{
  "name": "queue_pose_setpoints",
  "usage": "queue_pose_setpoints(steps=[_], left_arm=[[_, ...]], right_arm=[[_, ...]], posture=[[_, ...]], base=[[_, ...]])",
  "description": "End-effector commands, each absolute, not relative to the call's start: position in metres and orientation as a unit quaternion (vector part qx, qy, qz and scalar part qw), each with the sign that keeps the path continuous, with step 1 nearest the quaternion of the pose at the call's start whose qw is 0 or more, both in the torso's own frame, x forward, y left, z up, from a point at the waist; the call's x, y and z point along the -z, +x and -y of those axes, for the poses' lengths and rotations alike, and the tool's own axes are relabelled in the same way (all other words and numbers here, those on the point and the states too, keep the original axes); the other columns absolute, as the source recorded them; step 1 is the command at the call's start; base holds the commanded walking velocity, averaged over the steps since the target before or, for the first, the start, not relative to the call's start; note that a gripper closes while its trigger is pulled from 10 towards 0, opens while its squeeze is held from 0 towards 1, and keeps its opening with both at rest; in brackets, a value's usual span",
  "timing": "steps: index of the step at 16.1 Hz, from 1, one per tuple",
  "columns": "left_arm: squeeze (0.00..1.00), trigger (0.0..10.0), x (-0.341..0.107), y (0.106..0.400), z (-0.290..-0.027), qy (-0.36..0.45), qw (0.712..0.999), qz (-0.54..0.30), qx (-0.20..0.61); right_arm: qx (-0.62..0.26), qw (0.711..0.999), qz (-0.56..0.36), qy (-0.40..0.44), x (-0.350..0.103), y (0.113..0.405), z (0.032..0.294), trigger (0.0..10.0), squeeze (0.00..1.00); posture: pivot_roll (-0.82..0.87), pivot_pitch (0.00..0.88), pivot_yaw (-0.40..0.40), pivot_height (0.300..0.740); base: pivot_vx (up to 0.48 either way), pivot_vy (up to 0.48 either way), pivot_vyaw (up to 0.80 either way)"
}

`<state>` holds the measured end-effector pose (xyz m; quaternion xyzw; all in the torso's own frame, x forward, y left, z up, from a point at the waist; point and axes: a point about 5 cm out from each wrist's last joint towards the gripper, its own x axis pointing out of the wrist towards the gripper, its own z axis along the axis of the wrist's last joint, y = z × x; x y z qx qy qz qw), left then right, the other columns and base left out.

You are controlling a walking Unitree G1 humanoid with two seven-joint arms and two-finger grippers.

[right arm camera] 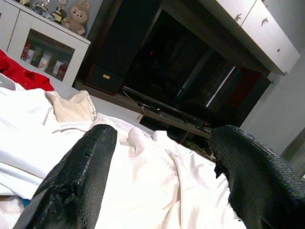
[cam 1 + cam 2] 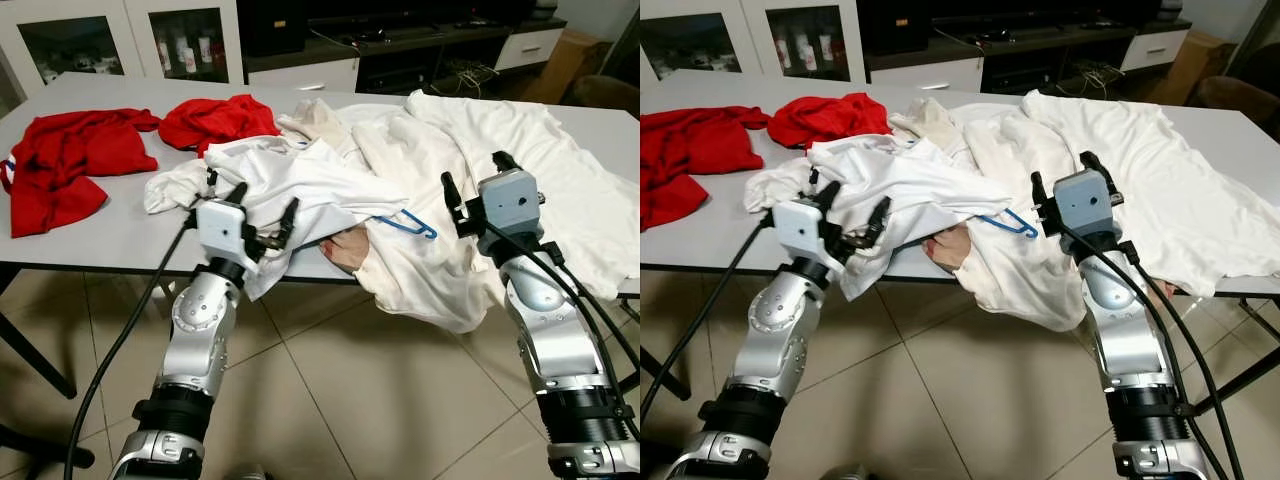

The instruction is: Hang hanger

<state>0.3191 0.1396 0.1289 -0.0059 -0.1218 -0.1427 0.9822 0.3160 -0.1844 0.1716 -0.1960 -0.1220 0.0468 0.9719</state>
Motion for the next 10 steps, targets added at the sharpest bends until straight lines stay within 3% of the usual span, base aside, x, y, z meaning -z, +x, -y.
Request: queue_pose_setpoints(steps=[1,4,10], left_arm=[[0.00,10.0,-0.1376,0.3232,-0.1383,0.002,0.982,0.132,0.137],[0.00,10.0,-0.1363,0.3219,-0.1392,0.005,0.982,0.131,0.136],[0.00,10.0,-0.1376,0.3221,-0.1384,0.005,0.982,0.132,0.134]], right_arm=[[-0.040,0.974,0.122,-0.186,-0.1745,0.3183,0.1878,10.0,0.00],[-0.041,0.977,0.112,-0.175,-0.1698,0.3181,0.1892,10.0,0.00],[-0.047,0.979,0.112,-0.165,-0.1691,0.3199,0.1878,10.0,0.00]], posture=[[0.16,0.001,-0.025,0.740],[0.17,0.003,-0.020,0.740],[0.17,0.003,-0.020,0.740]], base=[[0.000,0.000,0.00],[0.000,-0.214,0.00],[0.000,-0.471,0.00]])
